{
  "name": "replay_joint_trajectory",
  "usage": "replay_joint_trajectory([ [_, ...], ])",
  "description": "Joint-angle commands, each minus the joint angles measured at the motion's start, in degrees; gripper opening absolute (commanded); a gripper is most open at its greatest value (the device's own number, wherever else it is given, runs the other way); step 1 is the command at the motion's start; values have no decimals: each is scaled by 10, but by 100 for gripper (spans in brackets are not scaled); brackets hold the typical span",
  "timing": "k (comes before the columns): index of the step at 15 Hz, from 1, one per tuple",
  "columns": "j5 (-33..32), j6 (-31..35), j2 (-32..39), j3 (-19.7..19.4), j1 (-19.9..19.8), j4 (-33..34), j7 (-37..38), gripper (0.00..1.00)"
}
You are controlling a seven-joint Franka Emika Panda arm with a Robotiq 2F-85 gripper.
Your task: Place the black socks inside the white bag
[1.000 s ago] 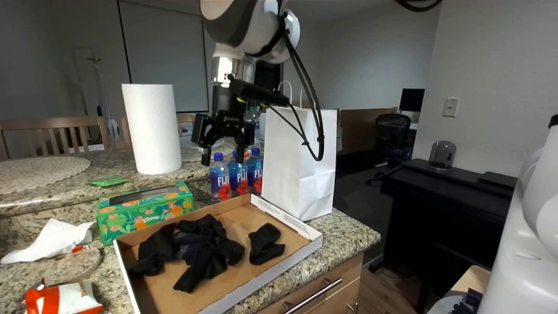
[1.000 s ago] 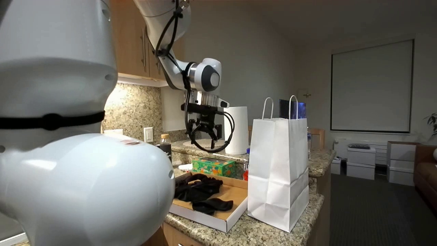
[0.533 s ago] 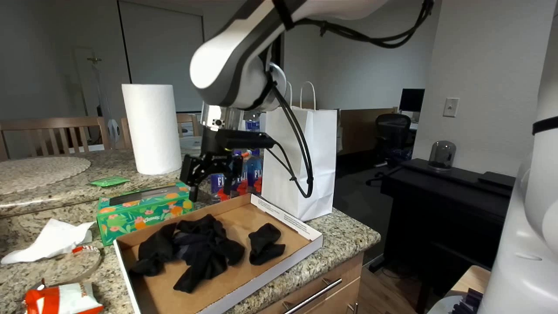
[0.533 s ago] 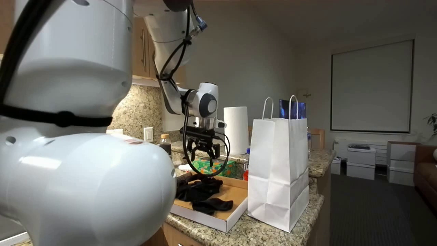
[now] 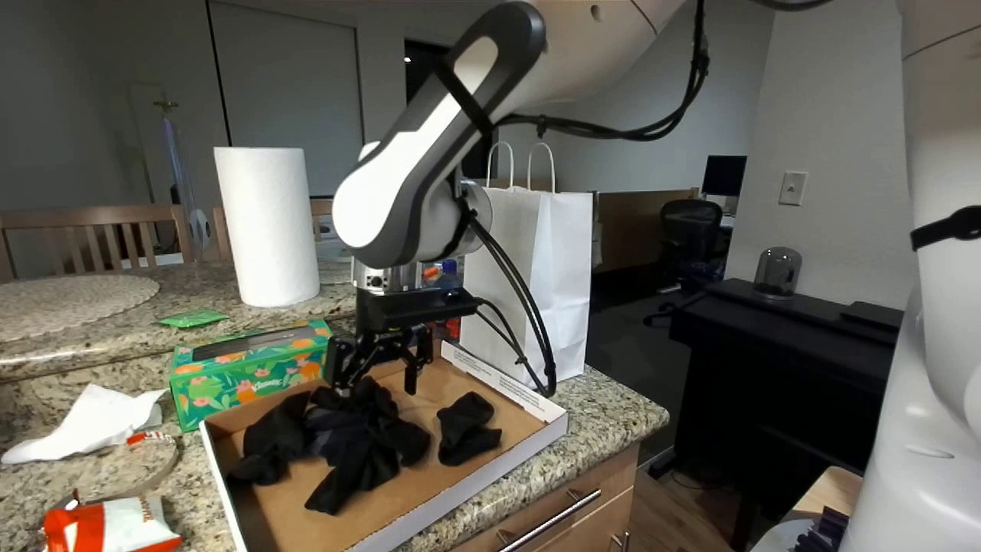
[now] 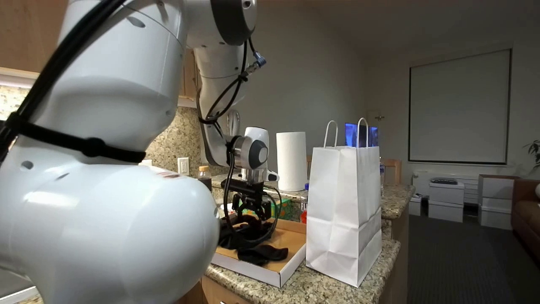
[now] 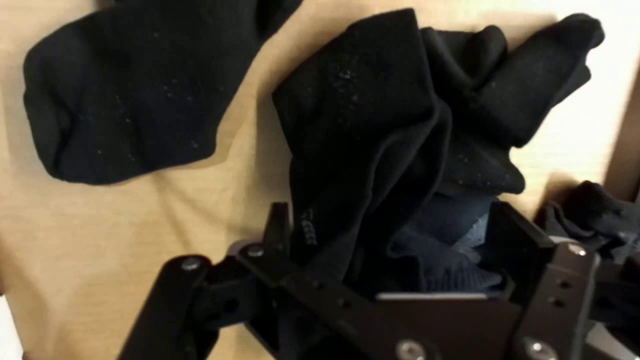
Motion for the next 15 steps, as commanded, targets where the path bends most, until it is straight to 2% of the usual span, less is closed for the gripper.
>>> replay_joint_trajectory([
  [1,-21,13,25,-13,12,2,41,100],
  [2,-20,10,31,-14,13,5,41,75],
  [3,-18,7,36,-15,14,8,40,74],
  [10,-18,1,46,-21,17,15,40,26],
  [13,-28,-4,33,-30,17,10,46,9],
  [15,-29,-10,29,-35,12,9,45,7],
])
